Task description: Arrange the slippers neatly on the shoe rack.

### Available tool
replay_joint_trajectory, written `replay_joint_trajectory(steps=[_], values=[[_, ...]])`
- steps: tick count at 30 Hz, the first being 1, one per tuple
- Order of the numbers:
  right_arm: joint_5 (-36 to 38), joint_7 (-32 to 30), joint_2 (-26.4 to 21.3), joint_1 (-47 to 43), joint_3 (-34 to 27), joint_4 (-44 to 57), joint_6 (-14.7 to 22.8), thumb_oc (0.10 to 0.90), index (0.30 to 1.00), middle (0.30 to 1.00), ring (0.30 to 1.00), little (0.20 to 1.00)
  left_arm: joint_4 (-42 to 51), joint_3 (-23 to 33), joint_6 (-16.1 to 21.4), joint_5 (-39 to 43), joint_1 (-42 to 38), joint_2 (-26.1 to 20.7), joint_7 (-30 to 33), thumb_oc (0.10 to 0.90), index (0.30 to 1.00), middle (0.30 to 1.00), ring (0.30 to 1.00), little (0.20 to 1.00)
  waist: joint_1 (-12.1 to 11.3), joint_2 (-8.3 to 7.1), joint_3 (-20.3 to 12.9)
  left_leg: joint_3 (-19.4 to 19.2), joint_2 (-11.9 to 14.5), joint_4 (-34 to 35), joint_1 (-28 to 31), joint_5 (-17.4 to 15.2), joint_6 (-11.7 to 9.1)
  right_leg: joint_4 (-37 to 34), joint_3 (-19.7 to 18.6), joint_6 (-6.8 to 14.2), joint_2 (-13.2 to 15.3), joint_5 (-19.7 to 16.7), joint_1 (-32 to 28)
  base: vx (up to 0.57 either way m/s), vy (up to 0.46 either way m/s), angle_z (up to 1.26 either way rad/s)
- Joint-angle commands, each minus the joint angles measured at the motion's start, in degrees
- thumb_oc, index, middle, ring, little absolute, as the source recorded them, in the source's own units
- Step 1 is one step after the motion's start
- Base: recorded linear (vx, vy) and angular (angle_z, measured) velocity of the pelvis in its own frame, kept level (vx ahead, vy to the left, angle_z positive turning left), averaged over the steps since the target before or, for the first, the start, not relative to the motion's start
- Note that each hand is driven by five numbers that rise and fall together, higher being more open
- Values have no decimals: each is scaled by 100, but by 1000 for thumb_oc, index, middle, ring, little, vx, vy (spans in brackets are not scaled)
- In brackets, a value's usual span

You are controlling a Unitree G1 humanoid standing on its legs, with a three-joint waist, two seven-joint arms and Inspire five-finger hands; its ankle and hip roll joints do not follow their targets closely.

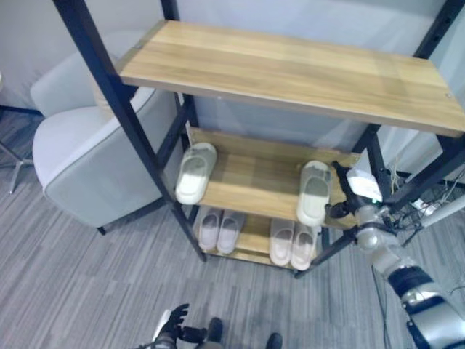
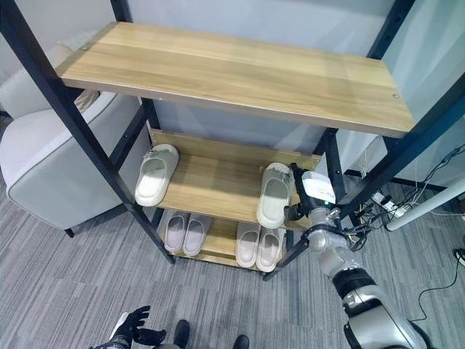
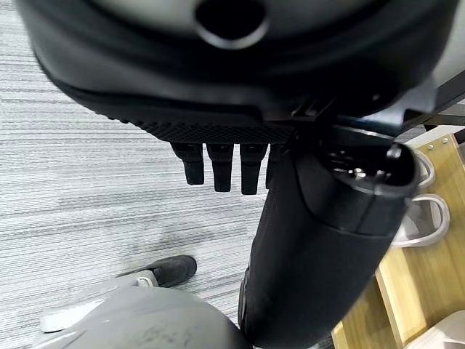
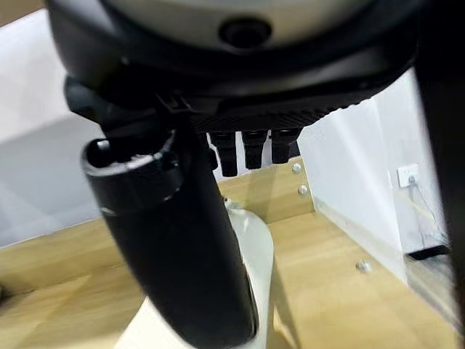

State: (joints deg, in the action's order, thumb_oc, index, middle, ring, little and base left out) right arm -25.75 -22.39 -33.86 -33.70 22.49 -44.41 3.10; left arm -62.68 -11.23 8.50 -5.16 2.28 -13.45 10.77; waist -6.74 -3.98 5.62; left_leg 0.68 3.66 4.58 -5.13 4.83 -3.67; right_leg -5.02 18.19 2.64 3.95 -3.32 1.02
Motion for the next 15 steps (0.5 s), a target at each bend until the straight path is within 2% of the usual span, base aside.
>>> replay_joint_trajectory(steps=[1, 2, 3, 4, 15], values=[[133, -466, -370, -853, -19, -105, 5, 722, 782, 782, 782, 782, -641, -568, -98, -122, 130, -28, 59, 800, 900, 900, 900, 900, -209, -48, -161, 9, 13, 42, 79, -341, -229, 2, 13, 660, 328, 220, -79, 5, 23, 7], [197, -422, -319, -933, 46, -253, 5, 449, 373, 373, 373, 373, -662, -585, -99, -99, 135, -25, 68, 800, 900, 900, 900, 900, -228, -66, -161, 15, 11, 42, 71, -339, -230, 2, 15, 664, 333, 216, -75, 5, 13, 9], [203, -427, -313, -952, 60, -274, 13, 416, 324, 324, 324, 324, -664, -579, -97, -98, 132, -23, 69, 800, 900, 900, 900, 900, -222, -65, -160, 14, 10, 42, 69, -339, -229, 2, 14, 664, 334, 216, -72, 9, 20, 5], [285, -384, -246, -1015, 113, -367, 14, 400, 300, 300, 300, 300, -668, -578, -99, -60, 137, -19, 75, 800, 900, 900, 900, 900, -233, -79, -160, 22, 10, 42, 66, -342, -225, 2, 13, 665, 339, 210, -73, 11, 13, 4], [567, -229, 215, -1042, 258, -376, 57, 400, 300, 300, 300, 300, -723, -554, -152, 36, 89, 0, 96, 800, 900, 900, 900, 900, -344, -170, -120, 105, 25, 42, 71, -344, -229, 2, 82, 655, 340, 213, -97, 0, 0, 1]])
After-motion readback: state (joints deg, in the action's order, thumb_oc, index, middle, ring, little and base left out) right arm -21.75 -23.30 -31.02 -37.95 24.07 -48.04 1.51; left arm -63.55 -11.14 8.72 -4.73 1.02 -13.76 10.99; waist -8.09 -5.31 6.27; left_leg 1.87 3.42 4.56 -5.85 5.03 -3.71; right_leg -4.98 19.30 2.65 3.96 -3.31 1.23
